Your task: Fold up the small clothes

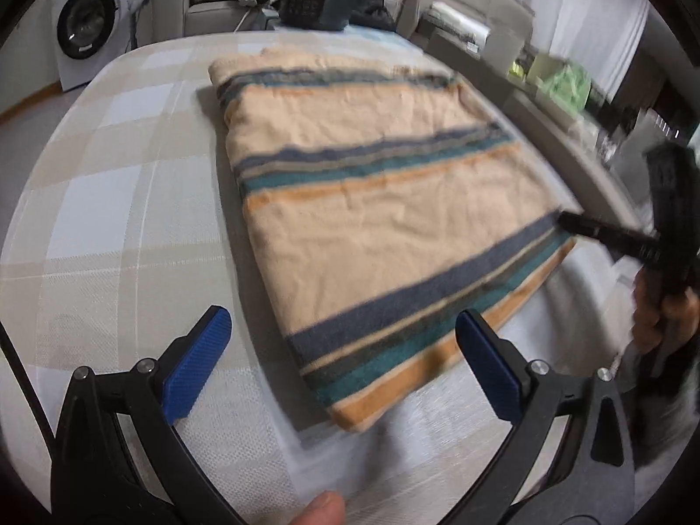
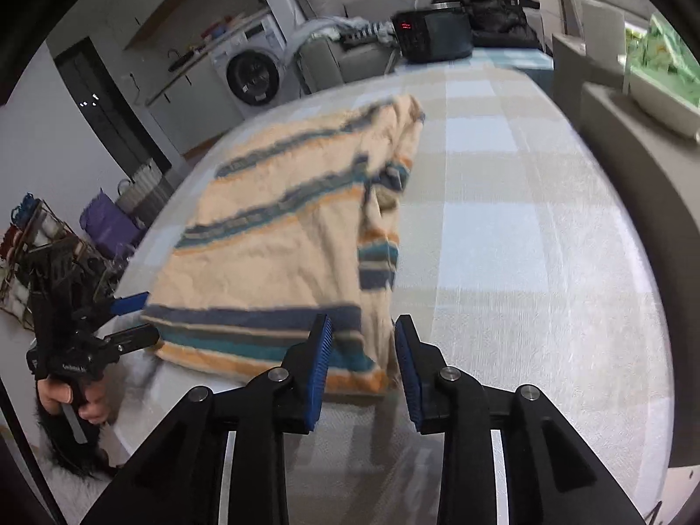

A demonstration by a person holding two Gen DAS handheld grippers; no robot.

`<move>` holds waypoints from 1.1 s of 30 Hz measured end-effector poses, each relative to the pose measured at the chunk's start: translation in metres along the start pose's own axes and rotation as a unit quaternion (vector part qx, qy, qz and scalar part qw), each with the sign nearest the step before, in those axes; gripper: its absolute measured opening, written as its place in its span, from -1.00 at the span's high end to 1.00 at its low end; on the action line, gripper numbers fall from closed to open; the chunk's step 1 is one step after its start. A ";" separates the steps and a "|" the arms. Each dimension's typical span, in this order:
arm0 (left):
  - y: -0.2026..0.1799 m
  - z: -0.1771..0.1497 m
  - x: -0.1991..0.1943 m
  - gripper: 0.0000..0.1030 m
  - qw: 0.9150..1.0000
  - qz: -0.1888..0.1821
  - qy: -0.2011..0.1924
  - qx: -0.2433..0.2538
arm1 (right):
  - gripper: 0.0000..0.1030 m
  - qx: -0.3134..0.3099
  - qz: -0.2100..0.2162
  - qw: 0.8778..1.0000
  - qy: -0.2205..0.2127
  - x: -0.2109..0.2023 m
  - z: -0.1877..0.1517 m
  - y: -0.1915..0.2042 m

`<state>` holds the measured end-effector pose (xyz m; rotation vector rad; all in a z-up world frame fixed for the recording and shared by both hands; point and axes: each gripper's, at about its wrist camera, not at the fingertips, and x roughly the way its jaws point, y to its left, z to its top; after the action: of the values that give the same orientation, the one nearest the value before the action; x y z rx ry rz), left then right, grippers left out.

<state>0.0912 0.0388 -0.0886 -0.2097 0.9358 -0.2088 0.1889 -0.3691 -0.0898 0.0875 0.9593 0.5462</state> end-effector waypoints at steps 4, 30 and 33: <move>0.001 0.021 0.002 -0.97 1.000 -0.004 -0.023 -0.014 | 0.41 -0.007 0.002 0.999 -0.031 0.010 0.025 0.010; 0.071 0.101 0.069 0.40 0.991 -0.020 -0.006 -0.130 | 0.53 0.075 0.010 0.997 0.005 0.077 0.067 0.000; 0.072 0.101 0.064 0.39 0.993 0.001 -0.002 -0.120 | 0.53 0.057 -0.007 0.998 -0.012 0.058 0.064 0.005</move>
<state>0.2166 0.0997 -0.0995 -0.4311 0.9565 -0.0942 0.2646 -0.3265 -0.0949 0.1885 0.9677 0.4756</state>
